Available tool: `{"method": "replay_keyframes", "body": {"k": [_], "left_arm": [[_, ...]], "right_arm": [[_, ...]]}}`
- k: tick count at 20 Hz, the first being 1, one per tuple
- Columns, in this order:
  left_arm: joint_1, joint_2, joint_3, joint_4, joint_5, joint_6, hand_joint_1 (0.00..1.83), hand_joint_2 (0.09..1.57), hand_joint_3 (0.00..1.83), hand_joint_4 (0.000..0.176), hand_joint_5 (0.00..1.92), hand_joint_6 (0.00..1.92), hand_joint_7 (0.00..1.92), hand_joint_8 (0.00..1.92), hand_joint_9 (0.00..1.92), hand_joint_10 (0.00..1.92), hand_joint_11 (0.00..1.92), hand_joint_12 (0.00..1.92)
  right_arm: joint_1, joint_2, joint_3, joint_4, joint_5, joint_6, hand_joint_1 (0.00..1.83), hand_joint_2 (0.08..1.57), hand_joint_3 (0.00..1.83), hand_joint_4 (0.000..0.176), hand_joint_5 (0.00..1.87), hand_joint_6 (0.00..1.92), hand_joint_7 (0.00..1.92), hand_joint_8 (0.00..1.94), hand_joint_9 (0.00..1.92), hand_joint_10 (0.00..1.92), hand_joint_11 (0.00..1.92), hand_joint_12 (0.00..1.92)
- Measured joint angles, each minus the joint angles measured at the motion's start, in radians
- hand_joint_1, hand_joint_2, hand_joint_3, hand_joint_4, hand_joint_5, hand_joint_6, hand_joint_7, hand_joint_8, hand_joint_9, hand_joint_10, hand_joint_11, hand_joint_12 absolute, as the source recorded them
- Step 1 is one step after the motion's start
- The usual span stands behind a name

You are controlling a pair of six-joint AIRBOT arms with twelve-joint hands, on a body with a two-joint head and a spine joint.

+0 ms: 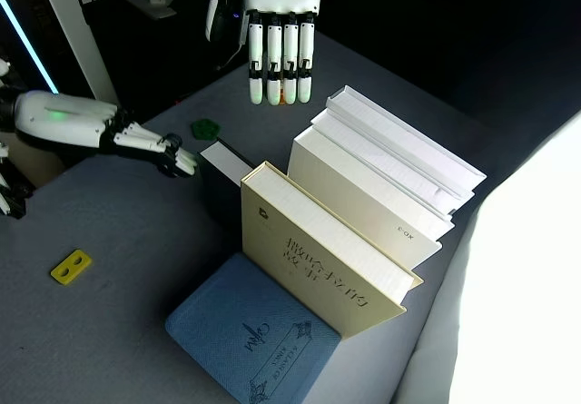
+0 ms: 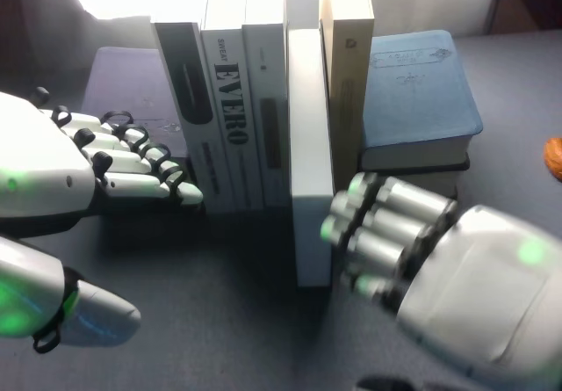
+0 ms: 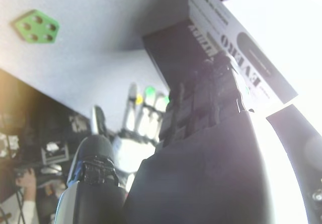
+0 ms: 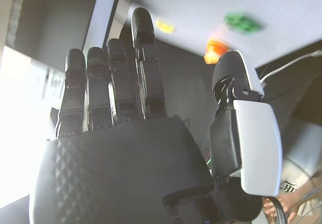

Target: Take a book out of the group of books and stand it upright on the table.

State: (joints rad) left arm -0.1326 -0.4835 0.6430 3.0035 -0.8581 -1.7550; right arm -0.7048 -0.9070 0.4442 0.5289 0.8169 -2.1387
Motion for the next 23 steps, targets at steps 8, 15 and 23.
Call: {"method": "replay_keyframes", "body": {"k": [8,15,23], "left_arm": [[-0.006,0.000,0.016,0.000,0.001,-0.001,0.00,1.23,0.00,0.020,0.26,0.02,0.41,0.02,0.40,0.04,0.00,1.09],[-0.036,-0.003,0.023,-0.001,0.003,-0.002,0.11,1.33,0.00,0.000,0.69,1.13,0.67,1.46,0.52,1.65,0.33,1.92],[-0.035,0.002,0.023,0.000,0.002,-0.002,0.08,1.38,0.00,0.000,0.83,1.61,0.94,1.86,0.84,1.92,0.67,1.92]], "right_arm": [[0.110,0.149,-0.058,0.048,-0.021,0.080,0.02,1.16,0.00,0.000,0.68,0.01,0.64,0.03,0.56,0.08,0.00,1.18],[0.311,0.280,-0.051,0.140,-0.251,0.199,0.10,1.22,0.00,0.000,0.71,1.11,0.79,1.24,0.59,1.54,0.35,1.89],[0.386,0.295,0.085,0.209,-0.431,0.264,0.09,1.27,0.00,0.000,0.82,1.52,1.02,1.70,0.91,1.92,0.71,1.92]]}}
